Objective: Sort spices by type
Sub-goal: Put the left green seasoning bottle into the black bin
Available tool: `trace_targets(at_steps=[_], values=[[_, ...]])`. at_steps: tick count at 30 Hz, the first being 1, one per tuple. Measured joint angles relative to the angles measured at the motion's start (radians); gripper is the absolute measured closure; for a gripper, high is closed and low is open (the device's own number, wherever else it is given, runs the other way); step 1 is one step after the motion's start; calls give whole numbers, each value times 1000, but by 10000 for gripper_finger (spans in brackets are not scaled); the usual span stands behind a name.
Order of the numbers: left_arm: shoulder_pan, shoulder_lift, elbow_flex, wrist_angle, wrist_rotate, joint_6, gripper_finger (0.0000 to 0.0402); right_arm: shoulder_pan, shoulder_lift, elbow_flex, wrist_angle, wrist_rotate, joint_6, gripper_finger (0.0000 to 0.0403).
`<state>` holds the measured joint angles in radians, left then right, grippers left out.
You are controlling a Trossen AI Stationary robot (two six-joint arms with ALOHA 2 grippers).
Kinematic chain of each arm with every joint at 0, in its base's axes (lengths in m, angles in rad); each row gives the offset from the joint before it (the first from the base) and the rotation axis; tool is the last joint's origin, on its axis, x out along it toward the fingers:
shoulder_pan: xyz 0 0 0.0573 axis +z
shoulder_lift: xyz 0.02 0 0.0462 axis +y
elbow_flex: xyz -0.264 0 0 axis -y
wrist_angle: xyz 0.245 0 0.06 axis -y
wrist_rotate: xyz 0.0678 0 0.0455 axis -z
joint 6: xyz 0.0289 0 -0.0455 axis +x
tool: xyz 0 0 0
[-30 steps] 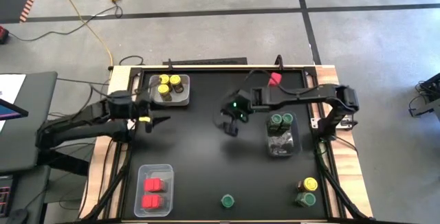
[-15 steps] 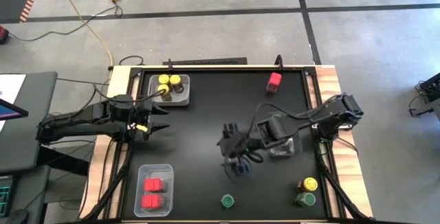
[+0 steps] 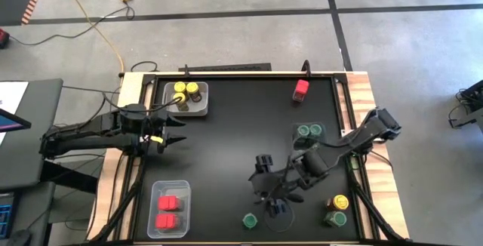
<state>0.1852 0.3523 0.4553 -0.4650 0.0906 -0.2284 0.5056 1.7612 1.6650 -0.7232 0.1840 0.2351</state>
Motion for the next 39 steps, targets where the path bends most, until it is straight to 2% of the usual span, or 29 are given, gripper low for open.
trace_targets(at_steps=[8,13,19,33,39], values=[[0,1,0,-3,0,0,125,11,309,426,-403,-49,-83,30],[0,0,0,-42,0,0,125,11,418,591,-477,-77,-87,30],[0,0,0,-109,0,0,125,13,439,601,-465,-127,-134,30],[0,0,0,-107,1,0,125,9,437,600,-450,-133,-25,30],[0,0,0,-106,0,1,125,19,437,600,-451,-132,-131,30]])
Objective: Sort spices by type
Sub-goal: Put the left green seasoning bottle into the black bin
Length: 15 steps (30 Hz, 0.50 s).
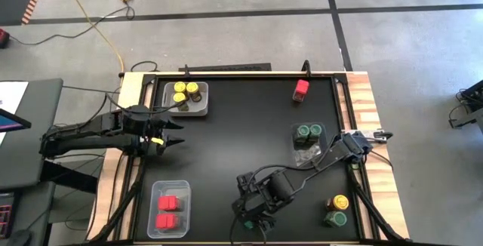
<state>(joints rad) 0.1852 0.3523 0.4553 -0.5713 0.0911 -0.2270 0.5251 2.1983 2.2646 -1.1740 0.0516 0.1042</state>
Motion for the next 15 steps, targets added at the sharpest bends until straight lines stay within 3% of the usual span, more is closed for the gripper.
trace_targets(at_steps=[6,15], values=[[0,0,0,1,0,-1,125,32,0,0,0,-1,-96,30],[0,0,0,-3,0,-1,125,53,-1,-3,4,0,-105,30]])
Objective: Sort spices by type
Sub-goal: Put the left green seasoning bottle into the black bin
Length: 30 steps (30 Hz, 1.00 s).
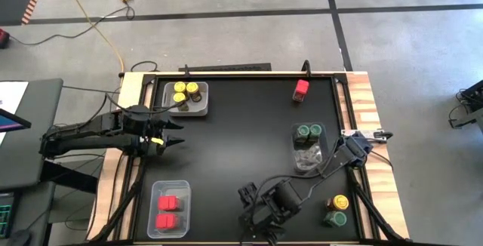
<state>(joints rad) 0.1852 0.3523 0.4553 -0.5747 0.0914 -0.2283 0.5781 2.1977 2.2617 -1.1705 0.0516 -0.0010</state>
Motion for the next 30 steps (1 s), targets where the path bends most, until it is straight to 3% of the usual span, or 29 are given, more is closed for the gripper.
trace_targets(at_steps=[30], values=[[0,0,0,-7,0,-10,125,13,-1,-342,390,-28,-34,36]])
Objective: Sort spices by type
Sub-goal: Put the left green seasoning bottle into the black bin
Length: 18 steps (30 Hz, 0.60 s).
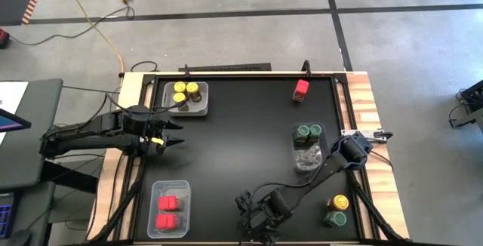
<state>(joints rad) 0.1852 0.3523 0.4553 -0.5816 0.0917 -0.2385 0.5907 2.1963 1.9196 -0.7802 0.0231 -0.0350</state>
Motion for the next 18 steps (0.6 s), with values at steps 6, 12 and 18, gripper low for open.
trace_targets(at_steps=[6,12,18], values=[[0,0,0,-6,0,-12,125,-4,1,-48,57,-1,0,56],[0,0,0,-6,0,-11,125,-4,1,-49,63,-1,-26,101],[0,0,0,-6,0,-10,125,-4,28,-49,38,-5,-13,135]])
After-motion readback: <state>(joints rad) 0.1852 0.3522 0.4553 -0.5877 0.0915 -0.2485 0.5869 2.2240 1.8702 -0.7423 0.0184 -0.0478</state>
